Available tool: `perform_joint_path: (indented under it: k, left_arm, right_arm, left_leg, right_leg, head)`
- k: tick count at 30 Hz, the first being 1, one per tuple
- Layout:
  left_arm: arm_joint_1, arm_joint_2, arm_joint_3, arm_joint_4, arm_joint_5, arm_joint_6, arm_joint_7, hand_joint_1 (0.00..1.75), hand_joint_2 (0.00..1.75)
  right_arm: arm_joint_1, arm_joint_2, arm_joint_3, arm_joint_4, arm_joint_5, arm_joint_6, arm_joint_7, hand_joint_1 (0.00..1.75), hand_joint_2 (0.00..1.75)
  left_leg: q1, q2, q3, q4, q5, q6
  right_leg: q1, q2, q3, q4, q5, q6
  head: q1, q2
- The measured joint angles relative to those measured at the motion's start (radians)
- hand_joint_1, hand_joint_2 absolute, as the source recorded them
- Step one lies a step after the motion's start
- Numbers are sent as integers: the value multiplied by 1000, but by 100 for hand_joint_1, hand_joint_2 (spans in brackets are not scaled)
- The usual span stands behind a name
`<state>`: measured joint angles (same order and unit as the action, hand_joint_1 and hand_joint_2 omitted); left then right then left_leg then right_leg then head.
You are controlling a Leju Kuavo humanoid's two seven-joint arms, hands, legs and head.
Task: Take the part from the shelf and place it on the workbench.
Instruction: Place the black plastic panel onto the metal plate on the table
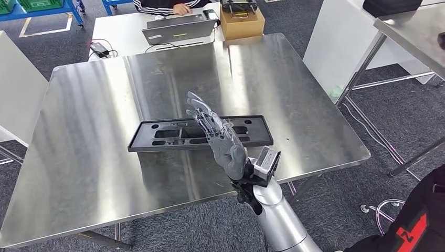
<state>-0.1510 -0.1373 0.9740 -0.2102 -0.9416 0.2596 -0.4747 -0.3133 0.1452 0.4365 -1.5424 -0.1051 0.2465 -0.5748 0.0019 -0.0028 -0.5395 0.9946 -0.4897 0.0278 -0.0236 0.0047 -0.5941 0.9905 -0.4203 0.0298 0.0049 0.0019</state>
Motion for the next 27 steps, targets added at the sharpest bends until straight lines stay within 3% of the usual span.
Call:
perform_joint_path:
  k: [2, 4, 5, 6, 7, 9, 11, 15, 17, 19, 21, 22, 23, 25, 27]
  left_arm:
    - [-2, 1, 0, 0, -2, -3, 0, 0, 0]
    - [-2, 0, 0, 0, -3, -6, 0, 0, 0]
    - [-2, 0, 0, 0, -3, -6, 0, 0, 0]
    - [-2, 0, 0, 0, -3, -6, 0, 0, 0]
    - [-1, 0, 0, 0, -3, -6, -1, 0, 0]
    - [-2, 1, 0, 0, -2, -7, -1, 0, 0]
    - [-3, 1, 0, 0, -3, -8, -2, 0, 0]
    - [-3, -1, 0, 0, -5, -8, -4, 0, 0]
    - [-4, -2, 0, 0, -6, -9, -4, 0, 0]
    - [-4, -2, 0, 0, -7, -9, -4, 0, 0]
    - [-3, -3, 0, 0, -9, -9, -4, 0, 0]
    - [-3, -4, 0, 0, -10, -9, -4, 0, 0]
    - [-3, -4, -1, 0, -12, -9, -4, 0, 0]
    - [-3, -6, -2, 0, -16, -9, -4, 0, 0]
    - [-4, -8, -4, 0, -19, -8, -3, 0, 0]
  right_arm:
    - [1, 0, -1, 0, 9, -7, 0, 0, 0]
    - [5, 0, -3, 0, 20, -15, 0, 0, 0]
    - [9, 0, -3, 0, 25, -17, 0, 0, 0]
    - [13, 0, -4, 0, 29, -18, 1, 0, 0]
    - [16, 0, -4, 0, 31, -19, 1, 0, 0]
    - [20, 0, -5, 0, 33, -22, 1, 0, 0]
    - [20, 0, -5, 0, 34, -24, 1, 0, 0]
    - [21, 0, -6, 0, 39, -27, 1, 0, 0]
    - [22, -1, -7, 0, 42, -28, 1, 0, 0]
    - [26, -3, -8, 0, 43, -30, 1, 0, 0]
    - [32, -6, -9, 0, 44, -32, 1, 0, 0]
    - [34, -7, -9, 0, 45, -33, 1, 0, 0]
    - [36, -8, -9, 0, 47, -34, 1, 0, 0]
    - [35, -8, -9, -1, 51, -37, 1, 0, 0]
    - [35, -8, -9, -1, 55, -41, 1, 0, 0]
  left_leg:
    - [5, 0, -27, 62, -45, -12]
    - [9, 0, -88, 193, -112, -22]
    - [10, 0, -116, 251, -133, -25]
    - [11, 0, -129, 277, -135, -26]
    - [12, 0, -124, 265, -117, -25]
    - [12, 0, -58, 137, -47, -21]
    - [9, 0, -1, 24, -6, -15]
    - [0, -1, 1, -2, 10, 9]
    - [3, 2, -3, -10, 24, 27]
    - [1, 4, -14, -12, 35, 38]
    - [-4, 5, -26, -12, 42, 42]
    - [-7, 5, -30, -11, 46, 42]
    - [-10, 4, -32, -11, 48, 42]
    - [-16, 3, -35, -10, 52, 40]
    - [-21, 2, -38, -7, 56, 34]
  right_leg:
    - [-6, 0, 0, -2, 2, -11]
    - [-4, -1, -2, -2, 3, -18]
    - [-3, -2, -4, -2, 4, -19]
    - [-2, -2, -5, -1, 4, -20]
    - [-2, -2, -6, -1, 5, -20]
    - [-3, -2, -5, -1, 7, -18]
    - [2, -2, -5, -1, 11, -11]
    - [5, -2, -12, -2, 21, 10]
    - [8, -2, -39, 50, -13, 8]
    - [9, -3, -98, 187, -85, -3]
    - [9, -3, -138, 300, -132, -4]
    - [10, -3, -130, 301, -133, 0]
    - [12, -3, -98, 257, -119, 4]
    - [17, -3, -1, 100, -78, 4]
    - [23, -5, 57, -1, -52, -4]
  head:
    - [-1, 0]
    - [-1, 0]
    - [-1, 0]
    - [-1, 0]
    - [-1, 0]
    - [-1, 0]
    - [0, 0]
    - [1, 0]
    - [3, 0]
    - [5, 0]
    - [5, 0]
    - [5, 0]
    - [5, 0]
    - [4, 0]
    - [4, 0]
